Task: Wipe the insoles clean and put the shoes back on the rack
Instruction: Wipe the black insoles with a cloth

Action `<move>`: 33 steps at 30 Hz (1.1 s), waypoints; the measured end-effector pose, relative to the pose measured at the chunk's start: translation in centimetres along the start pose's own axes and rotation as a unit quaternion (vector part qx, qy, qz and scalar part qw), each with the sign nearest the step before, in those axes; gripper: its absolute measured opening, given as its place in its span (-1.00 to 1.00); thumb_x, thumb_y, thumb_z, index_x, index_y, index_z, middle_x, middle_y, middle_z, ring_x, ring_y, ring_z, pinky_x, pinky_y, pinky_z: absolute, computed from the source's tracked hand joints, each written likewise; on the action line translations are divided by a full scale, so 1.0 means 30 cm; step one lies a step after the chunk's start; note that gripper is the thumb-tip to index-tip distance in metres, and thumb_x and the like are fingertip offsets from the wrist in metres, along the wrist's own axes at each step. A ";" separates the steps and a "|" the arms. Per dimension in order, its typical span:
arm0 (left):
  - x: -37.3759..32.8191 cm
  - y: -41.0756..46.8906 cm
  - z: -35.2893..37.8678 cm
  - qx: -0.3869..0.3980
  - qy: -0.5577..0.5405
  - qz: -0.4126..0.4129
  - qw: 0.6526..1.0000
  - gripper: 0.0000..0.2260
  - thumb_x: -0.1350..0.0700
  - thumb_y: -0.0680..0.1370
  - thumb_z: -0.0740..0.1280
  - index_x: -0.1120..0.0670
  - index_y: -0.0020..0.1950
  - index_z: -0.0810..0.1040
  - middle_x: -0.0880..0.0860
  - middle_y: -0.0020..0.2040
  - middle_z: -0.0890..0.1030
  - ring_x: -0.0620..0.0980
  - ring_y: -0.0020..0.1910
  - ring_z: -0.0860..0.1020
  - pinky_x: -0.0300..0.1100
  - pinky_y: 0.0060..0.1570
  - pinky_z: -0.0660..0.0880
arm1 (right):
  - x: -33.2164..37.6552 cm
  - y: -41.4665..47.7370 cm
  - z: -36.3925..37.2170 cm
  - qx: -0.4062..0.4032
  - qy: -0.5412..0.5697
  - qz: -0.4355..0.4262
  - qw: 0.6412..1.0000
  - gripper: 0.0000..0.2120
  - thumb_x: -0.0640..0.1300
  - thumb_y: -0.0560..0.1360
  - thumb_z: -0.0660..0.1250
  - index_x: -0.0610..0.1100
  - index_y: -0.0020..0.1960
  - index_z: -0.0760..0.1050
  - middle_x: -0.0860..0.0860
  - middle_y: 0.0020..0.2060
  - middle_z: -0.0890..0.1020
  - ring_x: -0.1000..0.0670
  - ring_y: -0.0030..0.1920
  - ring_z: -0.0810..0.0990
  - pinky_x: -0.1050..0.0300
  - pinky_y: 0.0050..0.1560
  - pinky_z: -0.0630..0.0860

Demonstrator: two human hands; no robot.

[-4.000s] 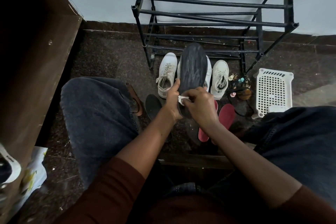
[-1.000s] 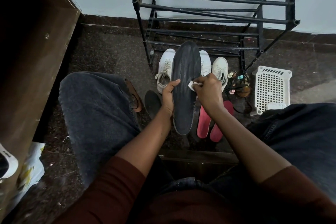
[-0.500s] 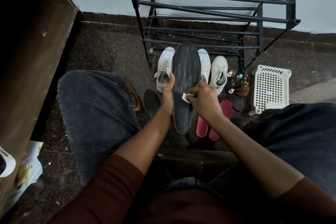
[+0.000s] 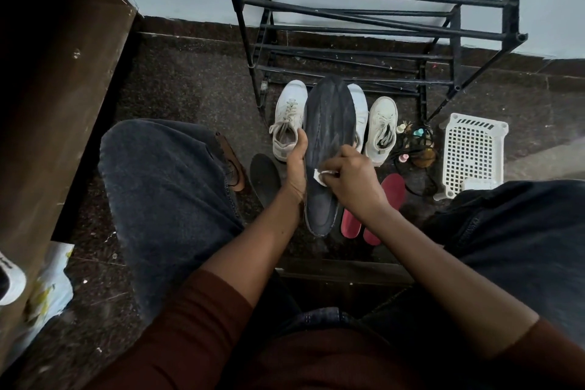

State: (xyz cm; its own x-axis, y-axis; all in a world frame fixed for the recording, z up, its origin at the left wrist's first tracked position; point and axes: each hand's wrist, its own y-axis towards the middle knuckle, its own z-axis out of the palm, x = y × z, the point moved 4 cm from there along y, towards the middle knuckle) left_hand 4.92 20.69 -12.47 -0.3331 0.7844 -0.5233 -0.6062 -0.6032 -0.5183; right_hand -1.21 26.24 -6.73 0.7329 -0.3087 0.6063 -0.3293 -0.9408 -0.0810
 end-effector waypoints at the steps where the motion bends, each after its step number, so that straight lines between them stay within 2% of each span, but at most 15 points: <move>1: 0.004 -0.003 0.007 0.001 -0.010 -0.004 1.000 -0.43 -0.17 0.64 -0.06 0.27 0.17 0.48 0.21 0.03 0.60 0.11 0.07 0.55 -0.03 0.28 0.38 | -0.012 0.009 -0.004 -0.006 0.004 0.013 1.000 -0.86 -0.36 0.36 0.40 -0.28 -0.09 0.65 -0.19 -0.23 0.51 -0.15 -0.23 0.54 0.32 -0.22 0.29; 3: 0.010 -0.006 0.018 0.009 -0.022 -0.015 1.000 -0.44 -0.17 0.64 -0.08 0.26 0.18 0.47 0.19 0.03 0.60 0.09 0.07 0.55 -0.06 0.26 0.38 | -0.032 0.038 -0.016 -0.023 0.003 0.035 0.999 -0.84 -0.34 0.37 0.40 -0.28 -0.05 0.64 -0.16 -0.22 0.51 -0.15 -0.19 0.55 0.36 -0.20 0.26; 7: 0.020 -0.023 0.031 0.013 -0.031 -0.036 0.999 -0.45 -0.16 0.64 -0.09 0.26 0.20 0.45 0.18 -0.01 0.62 0.05 -0.04 0.61 -0.13 0.05 0.55 | -0.068 0.111 -0.046 -0.052 -0.012 0.072 0.996 -0.83 -0.28 0.42 0.38 -0.26 -0.01 0.64 -0.23 -0.10 0.60 -0.19 -0.07 0.57 0.18 -0.08 0.35; 9: 0.014 -0.019 0.028 0.003 -0.031 -0.034 0.999 -0.46 -0.15 0.64 -0.08 0.25 0.17 0.46 0.18 -0.05 0.63 0.05 -0.07 0.62 -0.15 -0.01 0.57 | -0.064 0.118 -0.051 -0.056 -0.010 0.079 0.995 -0.84 -0.29 0.41 0.37 -0.25 -0.03 0.64 -0.22 -0.09 0.64 -0.19 -0.06 0.58 0.14 -0.05 0.37; 12: 0.002 -0.022 0.023 -0.022 -0.021 -0.022 0.999 -0.47 -0.13 0.65 -0.06 0.28 0.23 0.44 0.20 -0.01 0.62 0.08 -0.01 0.60 -0.06 0.18 0.46 | -0.030 0.074 -0.047 -0.059 0.001 0.055 0.997 -0.89 -0.30 0.38 0.41 -0.25 -0.10 0.64 -0.18 -0.18 0.67 -0.13 -0.16 0.61 0.28 -0.17 0.36; 15: 0.006 -0.004 -0.002 -0.047 0.010 0.007 0.999 -0.44 -0.08 0.66 -0.04 0.38 0.36 0.33 0.33 0.23 0.48 0.23 0.22 0.46 0.09 0.38 0.30 | 0.011 0.005 -0.012 -0.027 0.014 0.024 0.999 -0.93 -0.31 0.36 0.44 -0.24 -0.16 0.65 -0.13 -0.23 0.68 -0.02 -0.25 0.59 0.43 -0.25 0.26; 16: 0.006 0.004 -0.008 -0.055 0.020 0.018 0.998 -0.45 -0.06 0.67 -0.03 0.39 0.38 0.31 0.35 0.29 0.43 0.28 0.30 0.41 0.12 0.40 0.27 | 0.017 -0.007 -0.005 -0.023 0.015 0.021 0.999 -0.94 -0.33 0.35 0.43 -0.24 -0.18 0.65 -0.13 -0.24 0.67 -0.03 -0.26 0.59 0.42 -0.26 0.26; 18: 0.002 0.014 -0.005 -0.065 0.031 0.035 0.997 -0.47 -0.04 0.67 -0.02 0.39 0.40 0.28 0.37 0.37 0.36 0.30 0.38 0.34 0.15 0.42 0.23 | 0.010 -0.005 -0.004 -0.022 0.012 0.027 0.999 -0.95 -0.36 0.34 0.41 -0.25 -0.22 0.63 -0.15 -0.26 0.65 -0.09 -0.24 0.60 0.28 -0.25 0.35; 20: 0.008 0.017 0.006 -0.061 0.022 0.024 0.998 -0.46 -0.04 0.67 -0.03 0.40 0.39 0.29 0.35 0.36 0.37 0.28 0.38 0.34 0.14 0.44 0.19 | -0.001 0.022 -0.009 -0.023 0.005 0.038 0.999 -0.95 -0.36 0.33 0.41 -0.24 -0.24 0.60 -0.15 -0.26 0.63 -0.13 -0.22 0.59 0.16 -0.25 0.43; 23: 0.017 0.009 0.016 -0.050 0.004 -0.003 0.999 -0.47 -0.08 0.66 -0.05 0.36 0.28 0.37 0.29 0.16 0.46 0.21 0.26 0.38 0.11 0.46 0.15 | -0.008 0.077 -0.014 -0.043 -0.049 0.042 0.997 -0.97 -0.32 0.35 0.37 -0.24 -0.25 0.56 -0.14 -0.26 0.57 -0.17 -0.23 0.54 0.13 -0.33 0.33; 27: 0.028 -0.004 0.026 -0.030 -0.054 -0.053 0.997 -0.43 -0.18 0.64 -0.07 0.26 0.07 0.49 0.19 -0.08 0.60 0.05 0.03 0.52 -0.09 0.25 0.35 | -0.026 0.131 -0.021 -0.055 -0.029 0.076 0.995 -0.96 -0.32 0.35 0.38 -0.22 -0.23 0.58 -0.13 -0.22 0.61 -0.16 -0.17 0.56 0.10 -0.27 0.40; 30: 0.015 0.005 0.015 -0.030 -0.061 -0.034 0.997 -0.40 -0.18 0.64 -0.14 0.27 0.10 0.47 0.20 -0.04 0.58 0.08 0.05 0.49 -0.03 0.32 0.29 | -0.014 0.114 -0.020 -0.048 0.005 0.070 0.996 -0.95 -0.33 0.31 0.44 -0.24 -0.23 0.61 -0.15 -0.23 0.64 -0.14 -0.17 0.58 0.13 -0.22 0.42; 33: 0.009 0.028 -0.006 -0.039 -0.029 -0.012 0.999 -0.37 -0.13 0.65 -0.18 0.36 0.32 0.35 0.28 0.17 0.45 0.16 0.22 0.40 0.06 0.46 0.15 | -0.001 0.062 -0.007 -0.001 0.049 0.079 0.996 -0.91 -0.33 0.28 0.47 -0.22 -0.22 0.65 -0.11 -0.25 0.68 -0.03 -0.21 0.59 0.23 -0.18 0.43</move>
State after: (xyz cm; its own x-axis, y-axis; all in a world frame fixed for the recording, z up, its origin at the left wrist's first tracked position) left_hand 4.43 20.37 -13.16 -0.3619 0.8050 -0.4700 -0.5571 -0.5911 -0.5833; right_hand -1.96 24.53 -6.75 0.6104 -0.4384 0.6597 -0.4379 -0.8808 -0.1801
